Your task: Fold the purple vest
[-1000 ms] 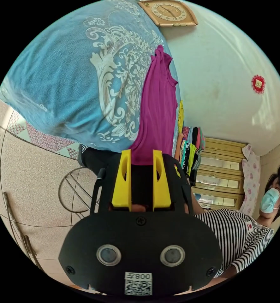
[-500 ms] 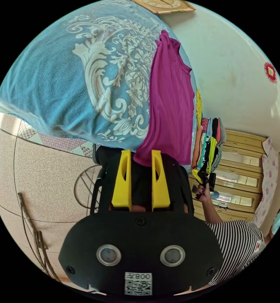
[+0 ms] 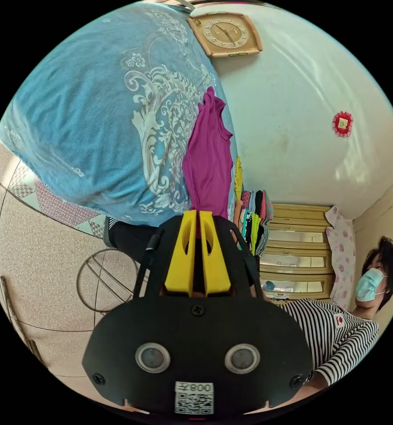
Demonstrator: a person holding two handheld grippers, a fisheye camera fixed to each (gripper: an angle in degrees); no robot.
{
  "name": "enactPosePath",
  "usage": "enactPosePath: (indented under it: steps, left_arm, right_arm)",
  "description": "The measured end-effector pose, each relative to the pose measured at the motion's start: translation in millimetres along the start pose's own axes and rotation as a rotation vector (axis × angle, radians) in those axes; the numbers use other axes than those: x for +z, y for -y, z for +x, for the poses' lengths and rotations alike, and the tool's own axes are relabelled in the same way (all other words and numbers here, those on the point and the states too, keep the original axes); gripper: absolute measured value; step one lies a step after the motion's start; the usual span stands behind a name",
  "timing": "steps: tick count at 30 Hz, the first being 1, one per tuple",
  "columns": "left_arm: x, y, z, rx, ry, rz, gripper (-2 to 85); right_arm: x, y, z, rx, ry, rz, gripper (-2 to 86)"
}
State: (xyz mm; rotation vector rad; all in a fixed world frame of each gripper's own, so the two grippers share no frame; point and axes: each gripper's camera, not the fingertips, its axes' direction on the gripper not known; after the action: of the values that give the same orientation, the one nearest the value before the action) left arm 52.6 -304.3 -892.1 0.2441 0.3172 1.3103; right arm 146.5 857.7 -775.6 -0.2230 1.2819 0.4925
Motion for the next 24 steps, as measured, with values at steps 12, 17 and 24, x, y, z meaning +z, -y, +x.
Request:
enactPosePath:
  steps: [12, 17, 24]
  left_arm:
    - [-68, -5, 30, 0.011, 0.095, 0.07, 0.9]
    - [-93, 1, 37, 0.004, 0.115, 0.098, 0.9]
    - [-101, 16, 56, 0.016, 0.12, 0.071, 0.8]
  right_arm:
    - [8, -5, -30, -0.086, -0.102, -0.005, 6.8]
    - [10, -5, -38, -0.103, -0.097, -0.001, 7.2]
    - [23, 3, -60, -0.166, -0.169, -0.036, 7.9]
